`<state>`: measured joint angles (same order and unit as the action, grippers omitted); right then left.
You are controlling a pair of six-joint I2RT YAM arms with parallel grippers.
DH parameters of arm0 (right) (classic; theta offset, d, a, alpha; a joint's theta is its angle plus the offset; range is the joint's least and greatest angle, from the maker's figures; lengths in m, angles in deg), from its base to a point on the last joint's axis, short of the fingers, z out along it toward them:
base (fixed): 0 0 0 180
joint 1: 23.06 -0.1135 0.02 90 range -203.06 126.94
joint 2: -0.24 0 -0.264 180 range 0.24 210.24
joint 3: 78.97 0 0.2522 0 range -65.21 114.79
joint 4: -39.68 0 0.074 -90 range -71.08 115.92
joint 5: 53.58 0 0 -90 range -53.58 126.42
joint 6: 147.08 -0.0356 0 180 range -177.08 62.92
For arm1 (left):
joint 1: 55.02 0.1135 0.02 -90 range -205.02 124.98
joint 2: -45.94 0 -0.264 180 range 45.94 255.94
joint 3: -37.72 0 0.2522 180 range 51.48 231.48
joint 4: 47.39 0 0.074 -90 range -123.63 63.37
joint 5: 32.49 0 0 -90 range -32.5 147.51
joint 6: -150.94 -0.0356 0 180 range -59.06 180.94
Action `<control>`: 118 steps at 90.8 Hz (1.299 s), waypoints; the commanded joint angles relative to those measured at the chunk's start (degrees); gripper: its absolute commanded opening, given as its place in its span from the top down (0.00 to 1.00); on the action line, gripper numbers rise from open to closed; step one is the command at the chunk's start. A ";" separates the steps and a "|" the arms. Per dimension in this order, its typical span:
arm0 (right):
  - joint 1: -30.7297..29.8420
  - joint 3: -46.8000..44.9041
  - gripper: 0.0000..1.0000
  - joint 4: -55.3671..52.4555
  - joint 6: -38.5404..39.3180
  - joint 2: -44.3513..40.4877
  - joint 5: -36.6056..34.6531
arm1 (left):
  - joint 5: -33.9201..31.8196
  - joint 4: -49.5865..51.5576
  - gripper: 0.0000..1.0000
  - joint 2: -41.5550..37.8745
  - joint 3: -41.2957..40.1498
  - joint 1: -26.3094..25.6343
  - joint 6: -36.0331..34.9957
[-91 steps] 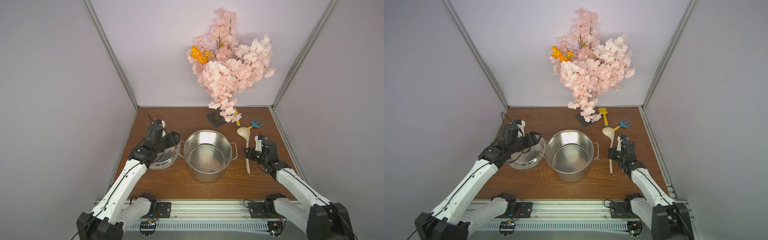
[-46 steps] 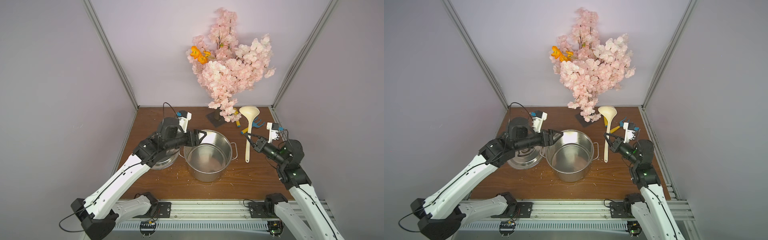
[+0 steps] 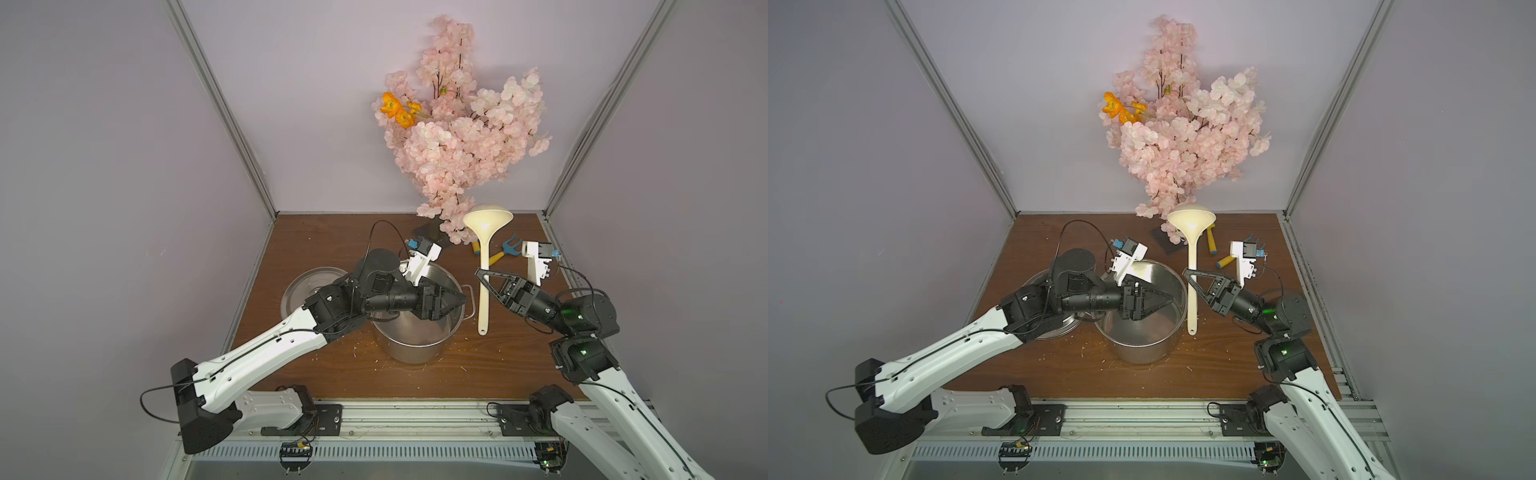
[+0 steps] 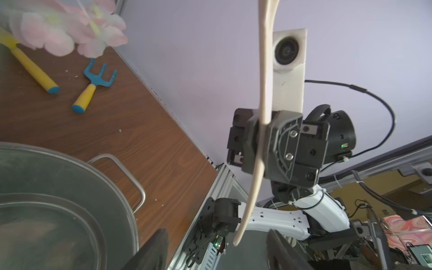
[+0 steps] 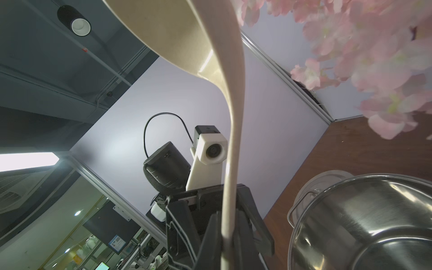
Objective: Stir the soup with a spoon
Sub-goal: Adjust the spoon.
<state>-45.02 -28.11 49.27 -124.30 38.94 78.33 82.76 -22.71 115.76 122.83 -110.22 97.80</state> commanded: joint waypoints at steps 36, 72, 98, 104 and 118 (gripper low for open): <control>-13.24 6.29 1.00 4.62 3.05 8.12 -9.09 | 3.74 -10.70 0.60 0.71 -3.09 -1.84 1.91; -13.21 10.40 0.75 -10.66 12.17 9.63 -9.18 | -2.10 -11.56 1.00 -4.76 -7.02 -0.38 3.52; -12.66 5.05 0.35 -10.11 11.47 2.22 -10.97 | -15.08 -21.27 1.00 -14.55 -19.83 4.04 16.87; -12.85 -0.95 0.35 0.31 5.19 1.83 -9.67 | -17.18 -24.45 1.00 -15.14 -22.24 4.03 20.25; -16.78 -6.76 0.39 10.69 2.20 4.90 -11.51 | -19.99 -31.52 1.00 -14.72 -26.30 4.02 25.57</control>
<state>-59.12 -32.66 50.54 -118.27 41.30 67.47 67.26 -45.25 101.05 98.41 -106.61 116.99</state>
